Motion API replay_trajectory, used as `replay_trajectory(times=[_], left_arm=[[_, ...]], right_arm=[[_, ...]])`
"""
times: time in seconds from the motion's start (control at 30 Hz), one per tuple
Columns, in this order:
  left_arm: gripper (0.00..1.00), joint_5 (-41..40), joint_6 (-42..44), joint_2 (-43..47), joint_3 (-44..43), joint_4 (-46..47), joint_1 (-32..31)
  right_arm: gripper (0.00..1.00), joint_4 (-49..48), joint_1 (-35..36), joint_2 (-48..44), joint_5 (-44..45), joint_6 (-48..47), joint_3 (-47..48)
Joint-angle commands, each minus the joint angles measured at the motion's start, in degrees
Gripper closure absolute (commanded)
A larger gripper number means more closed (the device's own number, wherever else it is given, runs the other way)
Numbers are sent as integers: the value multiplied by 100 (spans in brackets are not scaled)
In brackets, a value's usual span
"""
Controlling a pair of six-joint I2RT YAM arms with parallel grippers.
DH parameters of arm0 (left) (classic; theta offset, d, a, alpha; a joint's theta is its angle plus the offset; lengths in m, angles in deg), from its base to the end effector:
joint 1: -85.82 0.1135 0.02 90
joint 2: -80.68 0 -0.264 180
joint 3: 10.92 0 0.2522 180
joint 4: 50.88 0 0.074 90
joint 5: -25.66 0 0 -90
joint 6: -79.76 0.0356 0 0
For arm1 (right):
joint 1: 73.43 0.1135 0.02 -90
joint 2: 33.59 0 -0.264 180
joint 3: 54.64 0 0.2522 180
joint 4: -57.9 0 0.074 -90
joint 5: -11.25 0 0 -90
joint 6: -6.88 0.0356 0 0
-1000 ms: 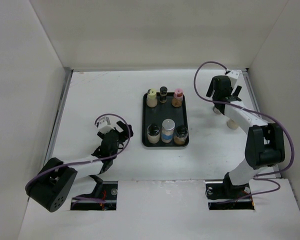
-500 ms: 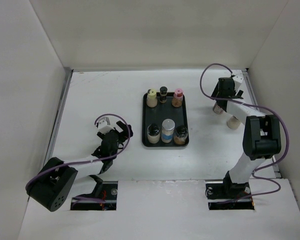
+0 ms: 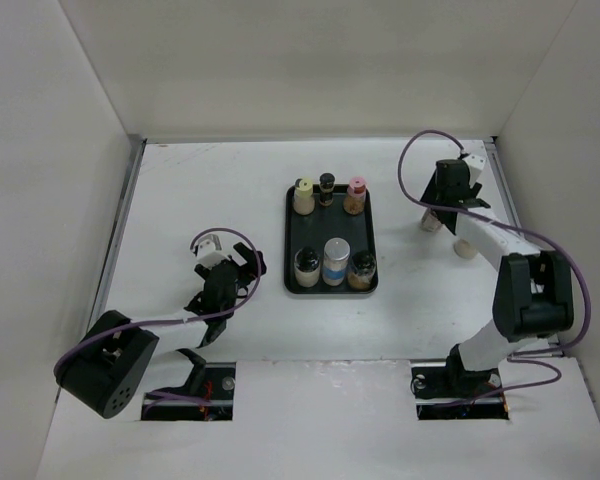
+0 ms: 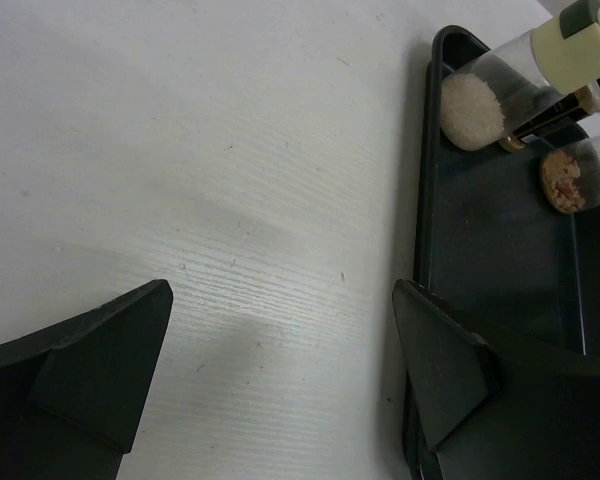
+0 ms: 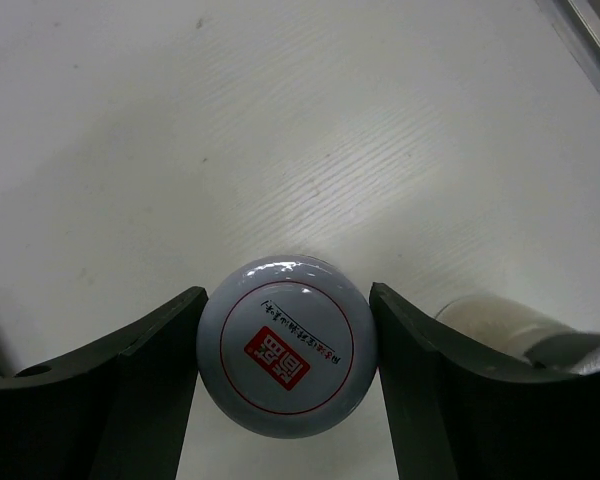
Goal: Organize the condiment bottles
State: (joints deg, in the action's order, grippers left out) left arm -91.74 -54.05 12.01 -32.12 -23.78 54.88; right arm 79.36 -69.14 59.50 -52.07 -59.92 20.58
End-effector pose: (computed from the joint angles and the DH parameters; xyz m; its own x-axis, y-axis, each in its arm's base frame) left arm 0.1744 -0.0854 0.1368 -0.2753 -0.5516 -0.7874 -0.1443 0.8335 -0.5334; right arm 0.3563 0.0107 0.2327 -0.4708 0.3177 -0.8231 0.5059 0.8615 0.0432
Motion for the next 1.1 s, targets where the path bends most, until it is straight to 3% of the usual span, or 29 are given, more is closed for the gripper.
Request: replay_trajectory(times=[0.0,0.17,0.33,0.57,0.87,1.07], left_arm=[[6,-11,57,72,-47,282,-39],[6,15,48,178,-20,282,-57],[6,41,39,186,-29,291,-57],[6,42,39,309,15,282,-57],[6,42,31,415,59,229,-22],[6,42,31,459,67,229,-66]], right_arm=[[48,-401,400,-959,136,27,-10],[47,-191,1155,-1759,-22,-26,-81],[46,117,2139,-1840,-198,9,384],[45,-189,3221,-795,-408,-70,1342],[45,-480,3775,743,-664,-272,2494],[45,-621,4004,1307,-593,-307,2697]])
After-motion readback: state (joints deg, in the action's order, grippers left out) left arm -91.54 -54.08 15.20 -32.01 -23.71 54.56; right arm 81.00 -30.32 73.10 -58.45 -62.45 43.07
